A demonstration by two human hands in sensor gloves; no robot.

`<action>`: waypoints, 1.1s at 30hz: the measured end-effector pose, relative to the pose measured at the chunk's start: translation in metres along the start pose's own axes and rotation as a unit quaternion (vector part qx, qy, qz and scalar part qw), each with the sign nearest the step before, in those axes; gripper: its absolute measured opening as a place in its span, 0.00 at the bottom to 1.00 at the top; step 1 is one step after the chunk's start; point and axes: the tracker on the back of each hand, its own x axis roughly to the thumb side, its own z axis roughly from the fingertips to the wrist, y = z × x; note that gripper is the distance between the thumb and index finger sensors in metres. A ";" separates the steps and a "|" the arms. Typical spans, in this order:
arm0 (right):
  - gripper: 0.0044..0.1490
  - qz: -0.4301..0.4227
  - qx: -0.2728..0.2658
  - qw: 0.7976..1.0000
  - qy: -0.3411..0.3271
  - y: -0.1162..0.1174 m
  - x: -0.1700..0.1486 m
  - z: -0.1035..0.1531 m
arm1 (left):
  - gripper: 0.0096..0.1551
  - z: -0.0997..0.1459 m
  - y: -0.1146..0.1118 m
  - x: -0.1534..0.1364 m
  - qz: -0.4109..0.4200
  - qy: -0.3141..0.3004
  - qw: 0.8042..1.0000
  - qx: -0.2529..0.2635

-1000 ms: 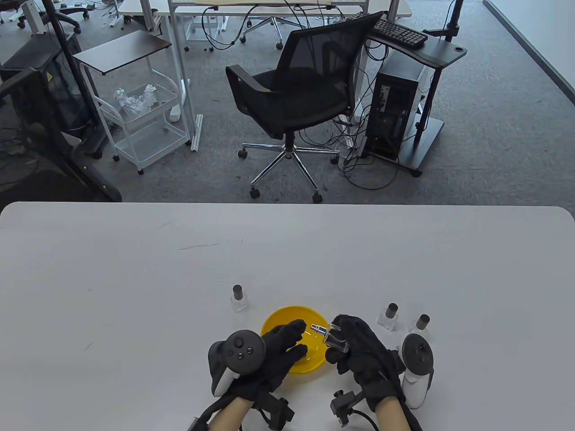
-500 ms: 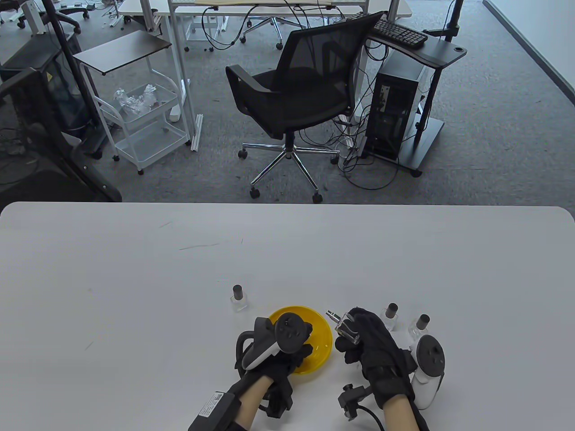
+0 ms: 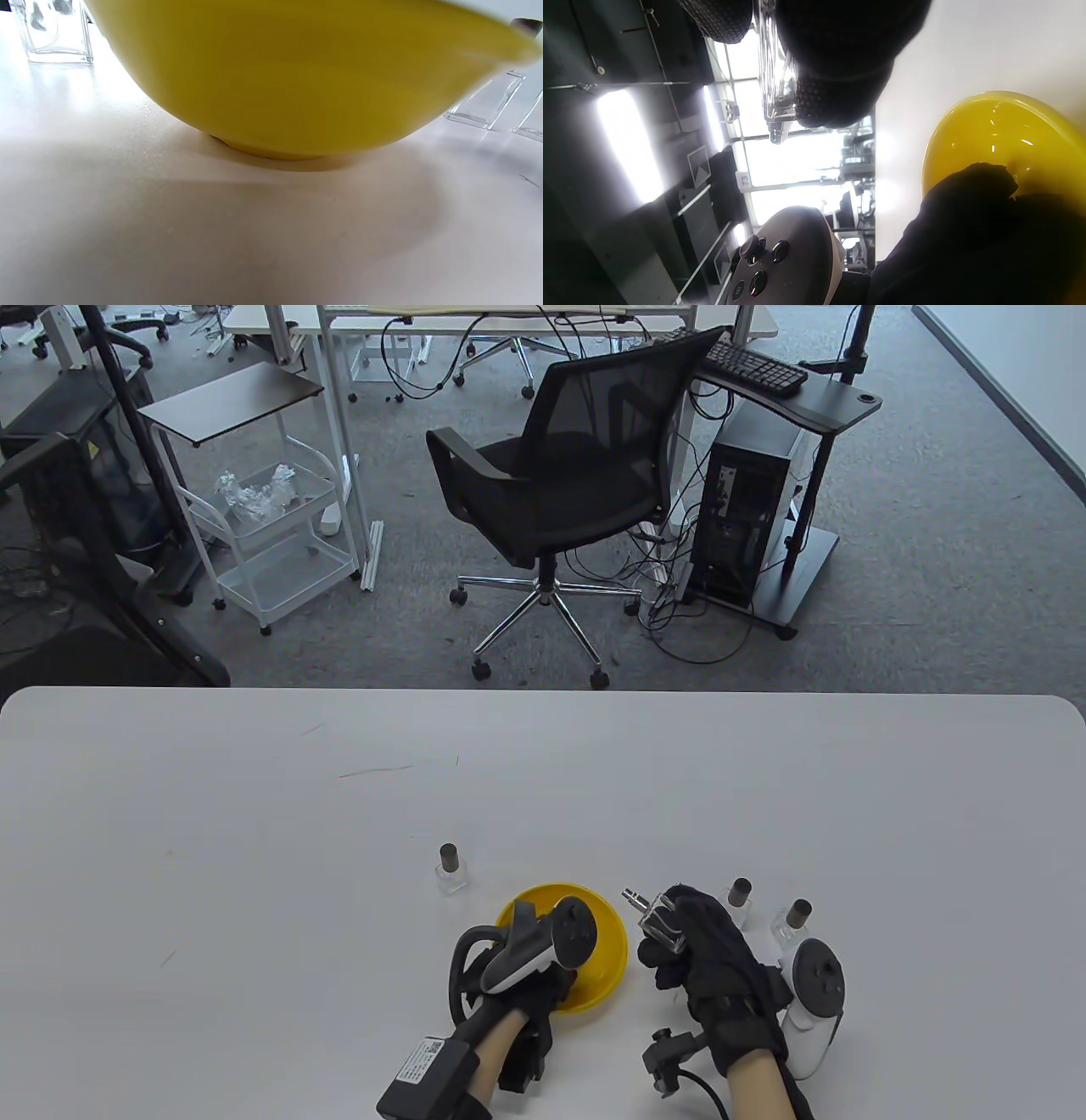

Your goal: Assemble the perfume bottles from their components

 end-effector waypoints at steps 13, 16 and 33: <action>0.31 0.013 0.001 1.000 0.000 0.000 -0.001 -0.001 | 0.33 0.019 0.015 -0.021 0.111 -0.039 0.990 0.081; 0.31 0.018 0.005 1.000 0.001 0.002 -0.003 -0.002 | 0.33 0.032 0.021 -0.028 0.152 -0.067 0.980 0.110; 0.31 0.057 0.083 0.995 0.015 0.036 -0.016 0.000 | 0.30 0.062 0.004 -0.090 0.522 -0.152 0.836 0.077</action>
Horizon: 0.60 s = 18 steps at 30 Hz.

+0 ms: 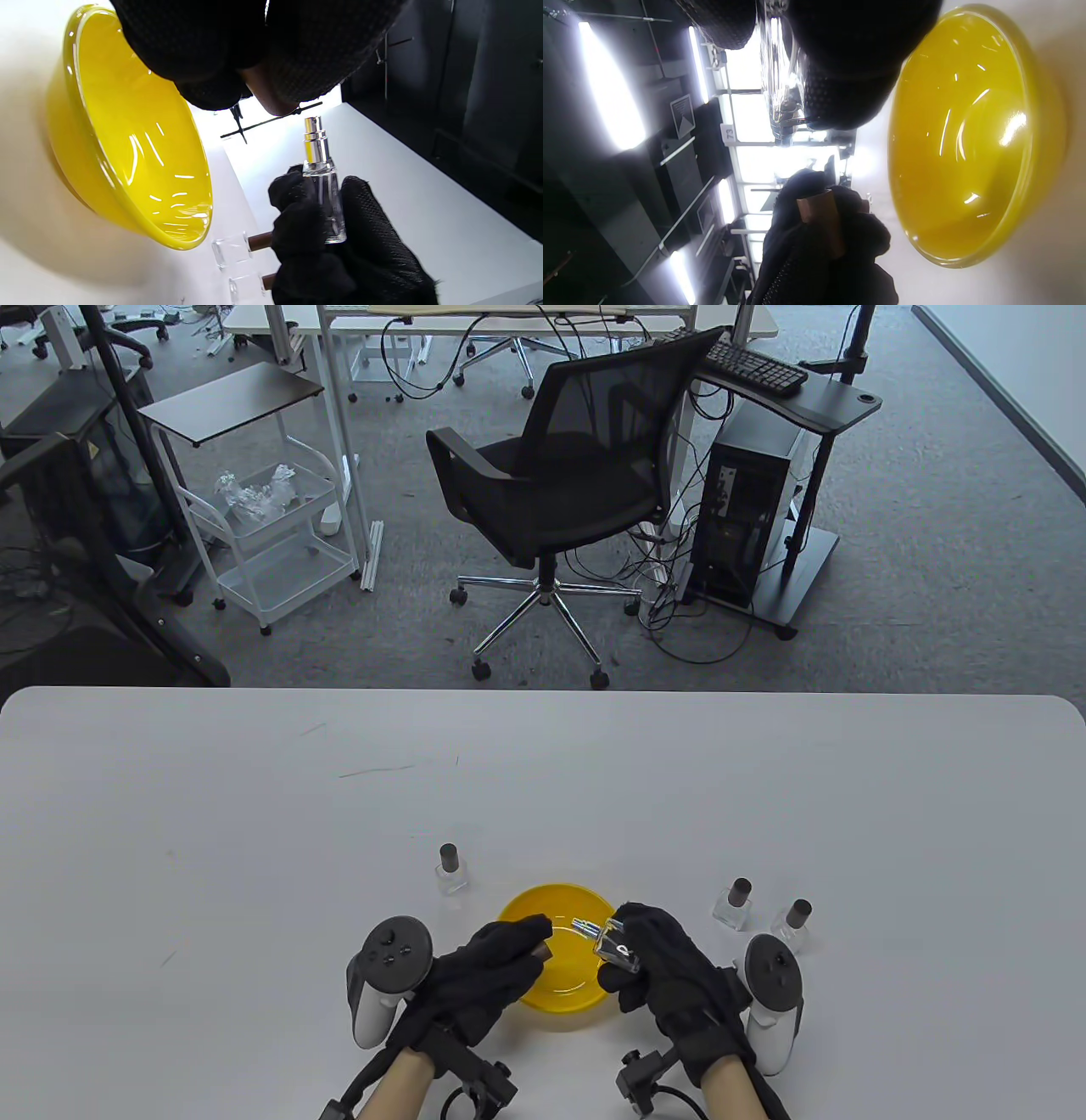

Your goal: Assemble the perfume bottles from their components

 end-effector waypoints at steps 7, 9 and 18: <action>0.31 0.027 0.036 0.999 0.002 0.014 -0.002 -0.001 | 0.27 0.004 0.008 -0.007 0.035 -0.002 0.999 -0.009; 0.31 0.035 0.042 0.999 0.002 0.017 -0.002 -0.001 | 0.26 0.005 0.007 -0.006 0.031 -0.003 0.999 -0.011; 0.31 0.061 0.072 0.995 0.009 0.027 -0.006 -0.001 | 0.27 0.008 0.002 -0.003 0.012 -0.014 1.000 0.017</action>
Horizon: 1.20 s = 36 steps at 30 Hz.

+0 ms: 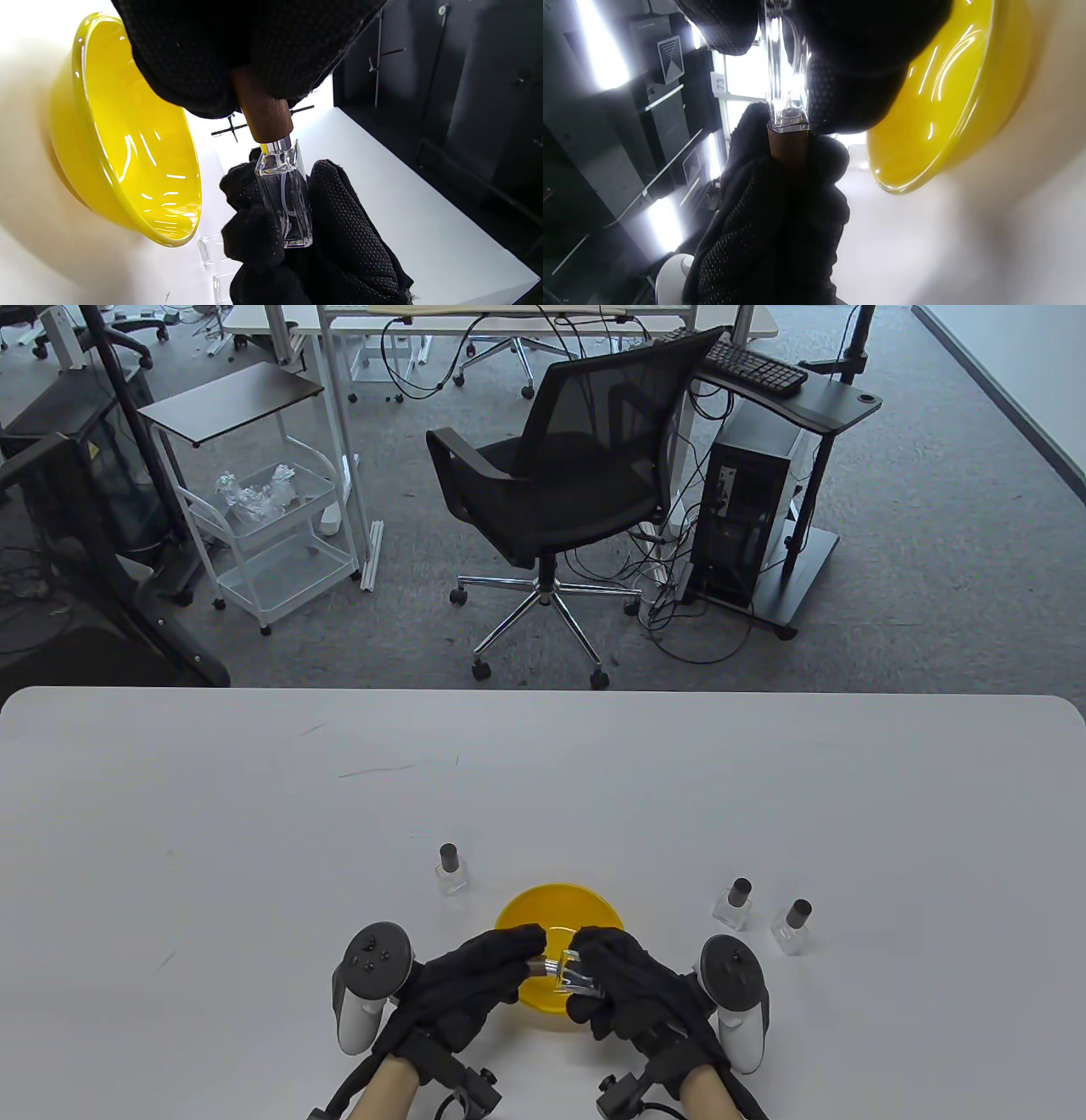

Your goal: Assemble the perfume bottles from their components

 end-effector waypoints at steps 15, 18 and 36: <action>0.38 -0.068 0.092 0.993 0.011 0.020 -0.008 -0.003 | 0.65 0.005 -0.032 0.019 -0.166 -0.039 0.985 -0.039; 0.39 -0.055 0.103 0.993 0.012 0.023 -0.009 -0.003 | 0.67 0.005 -0.037 0.020 -0.192 -0.042 0.979 -0.060; 0.39 -0.018 0.115 0.993 0.001 0.029 -0.004 -0.003 | 0.59 0.007 -0.050 0.024 -0.301 -0.043 0.951 -0.058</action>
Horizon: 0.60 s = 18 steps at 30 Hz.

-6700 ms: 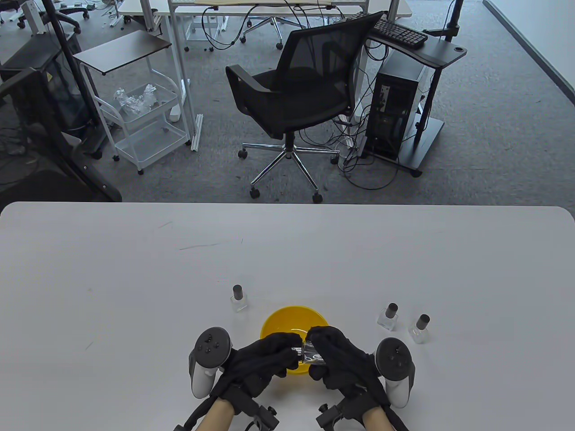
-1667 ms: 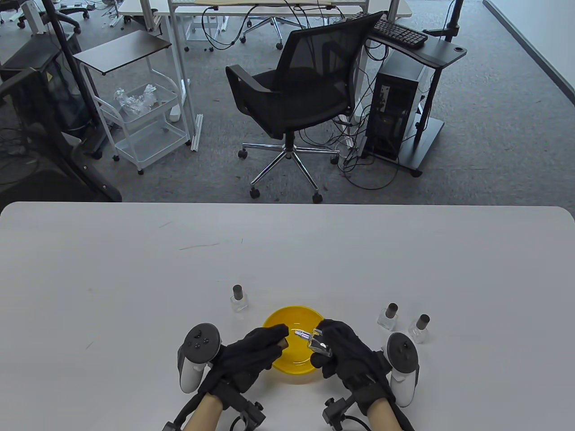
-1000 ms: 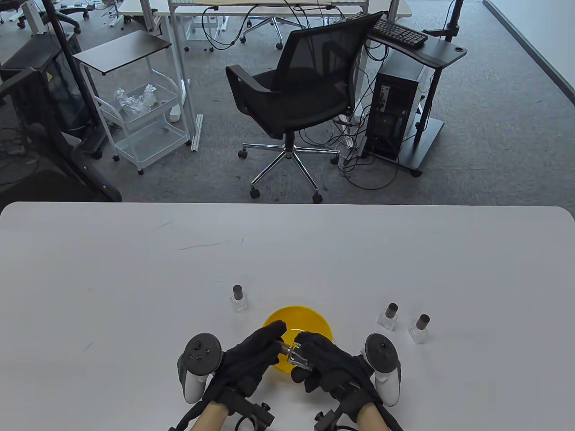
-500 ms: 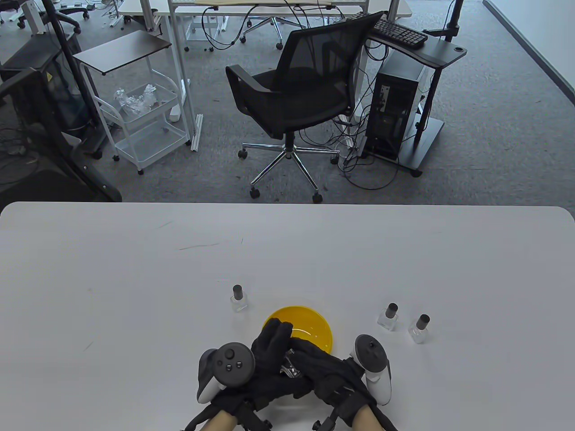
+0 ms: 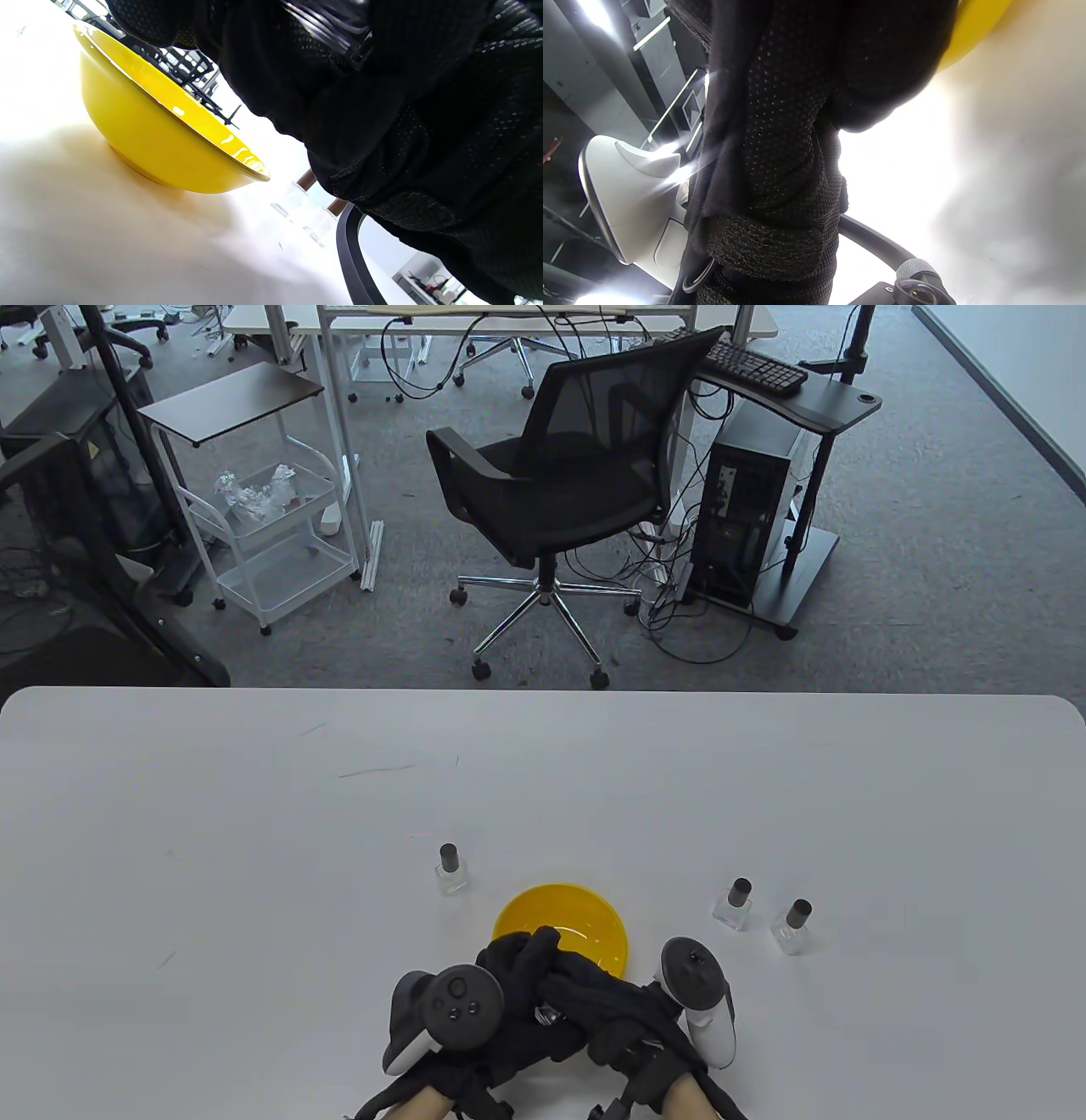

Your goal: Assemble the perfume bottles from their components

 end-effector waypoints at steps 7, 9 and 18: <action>0.44 0.047 -0.011 0.999 -0.009 -0.001 0.006 -0.001 | 0.64 0.001 0.000 -0.002 0.013 -0.012 1.000 -0.004; 0.46 0.048 -0.009 0.999 -0.013 -0.002 0.009 0.000 | 0.66 0.002 0.002 -0.002 0.013 -0.020 1.000 -0.004; 0.47 0.062 0.004 0.998 0.001 -0.008 0.009 0.000 | 0.64 0.010 0.017 0.008 -0.051 -0.049 0.997 0.044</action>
